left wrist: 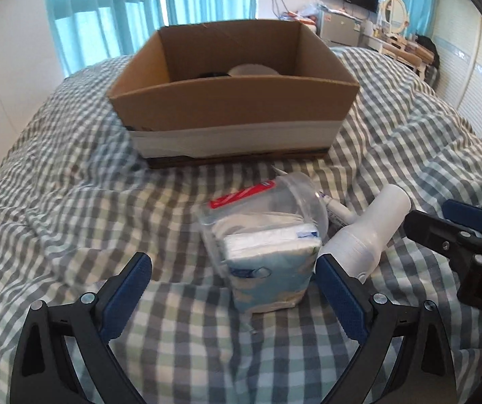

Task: Organize objects
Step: 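Grasp the tissue pack with the left tool while the right tool grasps the white bottle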

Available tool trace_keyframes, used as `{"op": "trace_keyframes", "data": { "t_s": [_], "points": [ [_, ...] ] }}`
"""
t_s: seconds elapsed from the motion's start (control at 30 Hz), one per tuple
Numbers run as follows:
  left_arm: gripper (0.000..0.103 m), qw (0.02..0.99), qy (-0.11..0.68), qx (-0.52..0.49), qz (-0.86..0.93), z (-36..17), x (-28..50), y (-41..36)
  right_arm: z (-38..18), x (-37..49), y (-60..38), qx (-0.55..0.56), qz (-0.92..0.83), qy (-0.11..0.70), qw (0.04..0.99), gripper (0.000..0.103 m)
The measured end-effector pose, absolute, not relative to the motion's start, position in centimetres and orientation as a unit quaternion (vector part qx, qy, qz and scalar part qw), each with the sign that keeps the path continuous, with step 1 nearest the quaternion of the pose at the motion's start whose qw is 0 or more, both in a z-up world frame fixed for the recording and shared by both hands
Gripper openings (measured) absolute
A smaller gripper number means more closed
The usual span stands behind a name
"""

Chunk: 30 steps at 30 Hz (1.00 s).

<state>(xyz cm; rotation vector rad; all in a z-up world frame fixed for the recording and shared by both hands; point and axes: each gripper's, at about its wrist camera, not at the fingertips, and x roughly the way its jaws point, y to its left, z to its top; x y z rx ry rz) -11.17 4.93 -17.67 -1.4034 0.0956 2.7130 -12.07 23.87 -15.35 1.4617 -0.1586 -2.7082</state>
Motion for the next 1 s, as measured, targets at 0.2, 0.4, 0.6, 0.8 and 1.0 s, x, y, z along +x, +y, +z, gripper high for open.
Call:
{"op": "trace_keyframes", "data": {
  "t_s": [0.2,0.4,0.6,0.8,1.0],
  "points": [
    [0.061,0.075,0.028,-0.464,0.882,-18.3,-11.5,5.6,-15.5,-12.2,23.7,0.473,-0.879,-0.046,0.023,0.081],
    [0.054,0.083,0.006,-0.465,0.882,-17.7,-10.7,4.5,-15.5,-12.1,23.2,0.475,-0.879,-0.028,0.019,0.081],
    [0.054,0.073,-0.004,-0.465,0.882,-14.8,-9.7,2.1,-15.1,-12.5,21.6,0.481,-0.875,-0.013,0.043,0.081],
    [0.054,0.035,0.005,-0.439,0.898,-12.5,-10.3,-0.9,-17.3,-14.7,19.1,0.531,-0.845,-0.004,0.060,0.081],
    [0.054,0.015,0.002,-0.457,0.889,-14.1,-12.2,-2.7,-19.0,-16.6,17.6,0.548,-0.834,0.001,0.071,0.081]
  ]
}}
